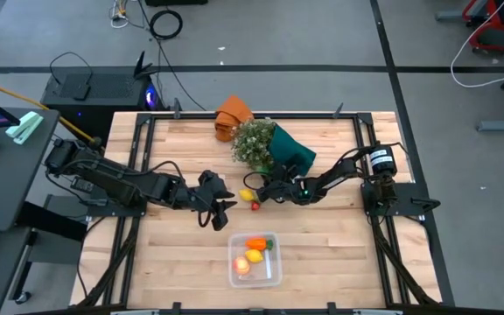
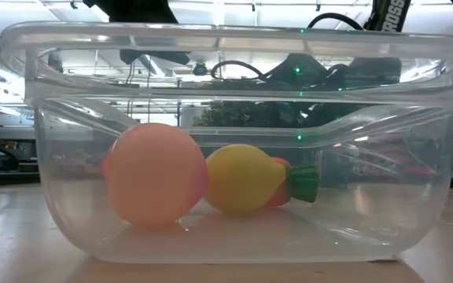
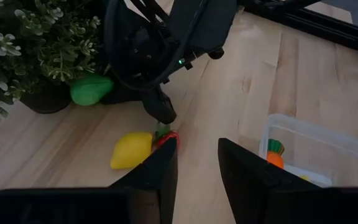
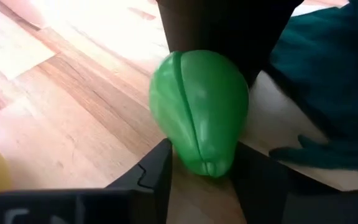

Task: Pick and placing Produce into tupperware
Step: Put the pear into the transparent container

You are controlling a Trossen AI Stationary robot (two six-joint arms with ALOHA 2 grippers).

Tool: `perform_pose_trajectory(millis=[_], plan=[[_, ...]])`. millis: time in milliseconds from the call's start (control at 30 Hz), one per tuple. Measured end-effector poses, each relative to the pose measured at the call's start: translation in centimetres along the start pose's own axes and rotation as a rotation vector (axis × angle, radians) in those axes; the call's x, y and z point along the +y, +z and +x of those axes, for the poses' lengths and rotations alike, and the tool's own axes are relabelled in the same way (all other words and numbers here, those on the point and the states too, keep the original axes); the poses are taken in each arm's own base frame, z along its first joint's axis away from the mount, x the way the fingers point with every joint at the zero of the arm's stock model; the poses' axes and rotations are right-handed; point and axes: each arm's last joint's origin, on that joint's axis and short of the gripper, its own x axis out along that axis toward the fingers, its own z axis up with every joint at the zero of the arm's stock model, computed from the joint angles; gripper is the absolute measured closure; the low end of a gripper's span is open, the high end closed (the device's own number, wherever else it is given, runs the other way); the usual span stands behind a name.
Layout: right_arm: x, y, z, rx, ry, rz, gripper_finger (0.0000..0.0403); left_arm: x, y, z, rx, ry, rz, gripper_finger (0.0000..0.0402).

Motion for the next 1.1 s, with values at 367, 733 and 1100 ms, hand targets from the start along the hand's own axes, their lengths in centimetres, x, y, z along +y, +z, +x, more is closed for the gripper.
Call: perform_pose_trajectory(millis=[367,733,1100], plan=[[0.6,-0.4,-0.6,0.005,0.028,-0.015,0.0321,0.0,-0.1,0.0,0.005,0.004,0.003,0.0274],[1.2,-0.8,-1.1,0.014,0.053,-0.031,0.0342,0.0,-0.1,0.0,0.005,0.003,0.004,0.0281],[1.2,-0.7,-1.1,0.024,0.073,-0.027,0.0244,-0.1,-0.1,-0.1,0.006,-0.001,0.008,0.0280]])
